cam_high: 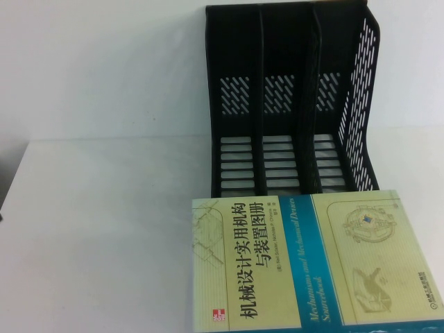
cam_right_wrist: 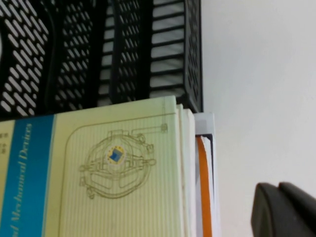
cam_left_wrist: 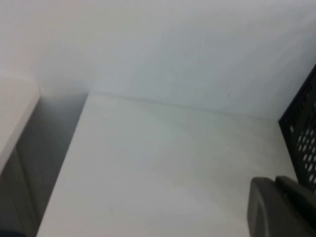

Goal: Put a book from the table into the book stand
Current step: Push book with right arm

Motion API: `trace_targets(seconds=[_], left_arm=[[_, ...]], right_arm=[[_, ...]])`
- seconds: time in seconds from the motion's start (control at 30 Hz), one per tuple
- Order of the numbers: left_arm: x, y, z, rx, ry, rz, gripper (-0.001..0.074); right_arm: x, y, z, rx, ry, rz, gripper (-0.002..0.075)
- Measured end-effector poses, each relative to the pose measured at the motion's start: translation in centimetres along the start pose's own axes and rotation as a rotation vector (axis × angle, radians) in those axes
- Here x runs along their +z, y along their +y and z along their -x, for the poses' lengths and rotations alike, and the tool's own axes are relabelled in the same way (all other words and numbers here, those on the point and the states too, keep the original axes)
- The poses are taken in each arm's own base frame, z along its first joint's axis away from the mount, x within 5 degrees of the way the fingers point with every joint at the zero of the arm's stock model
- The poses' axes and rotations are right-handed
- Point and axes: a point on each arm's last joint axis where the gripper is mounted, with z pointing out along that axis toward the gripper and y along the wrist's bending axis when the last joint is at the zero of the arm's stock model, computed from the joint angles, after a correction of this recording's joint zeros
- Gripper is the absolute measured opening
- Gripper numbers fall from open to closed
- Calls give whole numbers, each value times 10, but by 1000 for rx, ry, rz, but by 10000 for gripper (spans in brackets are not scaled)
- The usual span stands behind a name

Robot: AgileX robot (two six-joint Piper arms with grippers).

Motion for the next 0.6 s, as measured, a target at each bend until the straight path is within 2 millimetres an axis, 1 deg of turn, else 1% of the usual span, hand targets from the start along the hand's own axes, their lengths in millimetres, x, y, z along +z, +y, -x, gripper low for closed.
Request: trace_targets(seconds=[0.1, 0.23, 0.33, 0.4, 0.53, 0.6], left_arm=[[17, -4, -7, 12, 86, -4, -4], [38, -9, -15, 89, 161, -37, -4], [51, -14, -21, 145, 220, -67, -4], [60, -18, -22, 167, 254, -92, -4], [75, -29, -21, 218, 338, -163, -4], [84, -37, -20, 253, 401, -226, -4]], right_arm=[[15, -4, 2, 3, 44, -14, -5], [27, -7, 3, -55, 88, -16, -5], [31, -7, 0, -144, 131, -9, -5], [32, -8, 0, -168, 135, -7, -5], [33, -6, 0, -167, 135, 7, -5], [33, -6, 0, -160, 135, 13, -5]])
